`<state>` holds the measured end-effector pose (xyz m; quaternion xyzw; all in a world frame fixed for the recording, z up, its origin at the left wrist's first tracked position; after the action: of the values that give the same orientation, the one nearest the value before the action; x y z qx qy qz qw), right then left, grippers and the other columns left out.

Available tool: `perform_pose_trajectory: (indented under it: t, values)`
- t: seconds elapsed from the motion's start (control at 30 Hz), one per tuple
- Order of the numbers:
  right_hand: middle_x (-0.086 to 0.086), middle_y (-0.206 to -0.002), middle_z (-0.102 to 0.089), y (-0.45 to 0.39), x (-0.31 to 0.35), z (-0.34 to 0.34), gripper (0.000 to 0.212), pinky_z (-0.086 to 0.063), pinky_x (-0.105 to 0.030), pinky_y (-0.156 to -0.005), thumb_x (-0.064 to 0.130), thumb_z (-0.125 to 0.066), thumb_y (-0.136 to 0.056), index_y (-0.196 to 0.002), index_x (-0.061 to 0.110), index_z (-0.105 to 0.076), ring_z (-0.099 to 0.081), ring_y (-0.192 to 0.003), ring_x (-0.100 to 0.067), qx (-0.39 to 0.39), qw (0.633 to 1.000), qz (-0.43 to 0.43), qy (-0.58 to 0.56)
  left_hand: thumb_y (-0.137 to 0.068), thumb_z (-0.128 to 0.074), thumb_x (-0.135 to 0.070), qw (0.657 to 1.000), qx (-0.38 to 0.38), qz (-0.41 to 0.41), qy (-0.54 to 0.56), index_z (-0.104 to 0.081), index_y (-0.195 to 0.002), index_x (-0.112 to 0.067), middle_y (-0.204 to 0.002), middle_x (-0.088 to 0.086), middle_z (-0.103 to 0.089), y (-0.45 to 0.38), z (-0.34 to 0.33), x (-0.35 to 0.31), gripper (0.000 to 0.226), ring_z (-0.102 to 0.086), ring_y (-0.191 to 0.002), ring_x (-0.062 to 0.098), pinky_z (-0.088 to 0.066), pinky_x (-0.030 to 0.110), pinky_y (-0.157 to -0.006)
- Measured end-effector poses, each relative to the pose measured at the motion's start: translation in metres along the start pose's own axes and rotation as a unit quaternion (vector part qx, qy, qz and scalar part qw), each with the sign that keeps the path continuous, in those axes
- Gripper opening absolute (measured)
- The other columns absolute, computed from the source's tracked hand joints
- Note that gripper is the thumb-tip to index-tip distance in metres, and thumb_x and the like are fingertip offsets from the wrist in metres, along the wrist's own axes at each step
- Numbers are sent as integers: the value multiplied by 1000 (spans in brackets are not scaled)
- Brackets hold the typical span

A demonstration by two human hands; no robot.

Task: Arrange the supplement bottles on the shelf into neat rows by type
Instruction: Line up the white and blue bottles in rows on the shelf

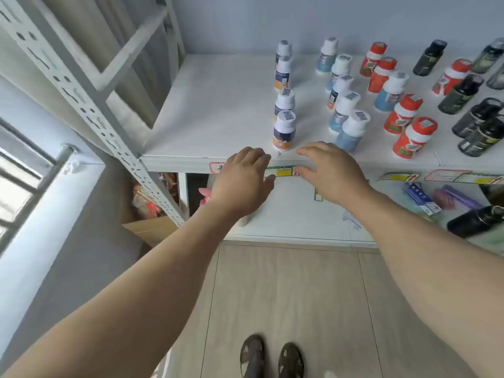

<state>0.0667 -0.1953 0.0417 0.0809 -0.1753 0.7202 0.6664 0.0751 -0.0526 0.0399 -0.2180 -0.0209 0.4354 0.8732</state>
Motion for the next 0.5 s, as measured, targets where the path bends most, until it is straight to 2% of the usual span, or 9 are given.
perform_pose_trajectory:
  t: [0.1, 0.2, 0.3, 0.5]
  values:
    - [-3, -138, -56, -18, -25, -32, 44, -38, -36, -101, 33, -64, -92, -131, 15, -60, -49, -123, -29, -9, 999, -21, 23, -83, -55, -35, 1000, 21, 9, 0, -65, -114, -4, -116, 11, -65, -13, -39, 18, 45, -57, -110, 32, -46, 41, -92]
    - [-7, -128, -61, -21, -41, -56, 42, -42, -41, -98, 33, -71, -86, -121, 11, -66, -53, -115, -35, -34, 999, -21, 27, -85, -51, -40, 1000, 19, 24, 8, -64, -114, -4, -117, 11, -64, -18, -62, 32, 48, -57, -109, 33, -47, 41, -91]
    - [-9, -115, -64, -21, -48, -60, 37, -46, -46, -89, 32, -75, -81, -110, 10, -70, -56, -103, -38, -102, 994, -9, 33, -84, -48, -42, 999, -21, 25, 4, -66, -110, -5, -116, 10, -64, -19, -74, 42, 49, -58, -107, 34, -49, 40, -87]
    - [-8, -108, -64, -21, -47, -58, 27, -46, -44, -83, 26, -73, -81, -104, 13, -69, -56, -96, -36, -169, 985, 0, 33, -81, -61, -32, 996, -83, 22, -13, -68, -105, -9, -110, 8, -65, -22, -76, 42, 34, -60, -101, 33, -48, 38, -83]
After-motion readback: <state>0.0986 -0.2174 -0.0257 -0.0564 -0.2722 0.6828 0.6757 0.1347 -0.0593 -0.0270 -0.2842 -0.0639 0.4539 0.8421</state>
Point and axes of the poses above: each hand's wrist, its own y-axis away from the middle knuckle, its own z-axis out of the back of the hand, x = y × z, the point moved 10 cm from there along -y, towards the middle knuckle
